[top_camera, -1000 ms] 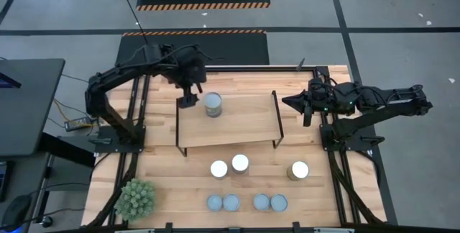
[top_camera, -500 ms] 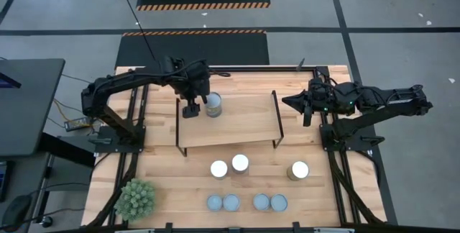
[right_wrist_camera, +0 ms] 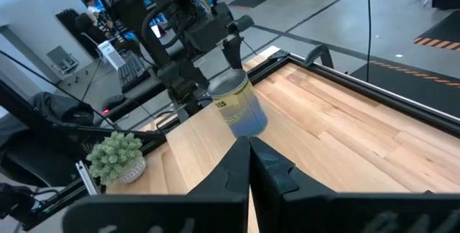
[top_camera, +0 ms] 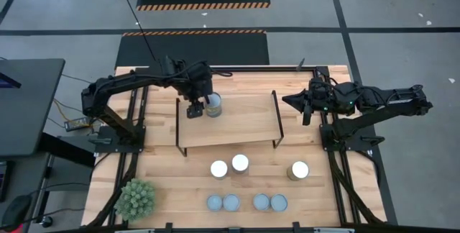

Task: Pick and place cans onto a shelf
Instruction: Put the canned peas on the shelf

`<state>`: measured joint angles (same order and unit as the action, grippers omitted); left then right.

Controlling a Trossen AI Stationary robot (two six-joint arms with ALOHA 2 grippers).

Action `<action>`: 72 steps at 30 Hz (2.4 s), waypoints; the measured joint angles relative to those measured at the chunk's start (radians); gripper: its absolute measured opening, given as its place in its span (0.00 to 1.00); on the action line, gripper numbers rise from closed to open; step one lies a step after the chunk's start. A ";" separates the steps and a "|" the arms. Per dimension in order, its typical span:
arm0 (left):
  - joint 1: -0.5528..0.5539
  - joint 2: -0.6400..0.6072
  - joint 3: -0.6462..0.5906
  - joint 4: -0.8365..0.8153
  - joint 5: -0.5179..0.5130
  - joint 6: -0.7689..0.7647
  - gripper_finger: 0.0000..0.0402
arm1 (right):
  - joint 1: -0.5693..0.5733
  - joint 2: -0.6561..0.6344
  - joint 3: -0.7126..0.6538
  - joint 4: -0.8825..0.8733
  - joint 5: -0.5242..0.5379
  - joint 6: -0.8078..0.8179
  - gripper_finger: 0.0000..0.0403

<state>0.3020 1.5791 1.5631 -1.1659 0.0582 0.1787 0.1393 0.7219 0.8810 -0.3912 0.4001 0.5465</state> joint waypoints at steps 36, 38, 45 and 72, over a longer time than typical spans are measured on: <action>-0.103 0.077 0.000 0.133 -0.059 0.025 0.62 | 0.000 0.000 0.000 0.055 0.000 0.001 0.02; -0.103 0.077 0.000 0.107 -0.059 0.027 0.62 | 0.000 0.000 0.000 0.055 0.000 0.000 0.02; -0.103 0.077 0.000 0.116 -0.066 0.027 0.62 | 0.000 0.000 0.000 0.054 0.002 0.000 0.02; -0.102 0.077 0.001 0.289 -0.126 0.161 0.62 | 0.000 0.000 0.000 0.061 0.003 -0.008 0.02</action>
<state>0.1997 1.6562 1.5642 -0.8770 -0.0673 0.3396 0.1390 0.7219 0.8810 -0.3302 0.4030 0.5388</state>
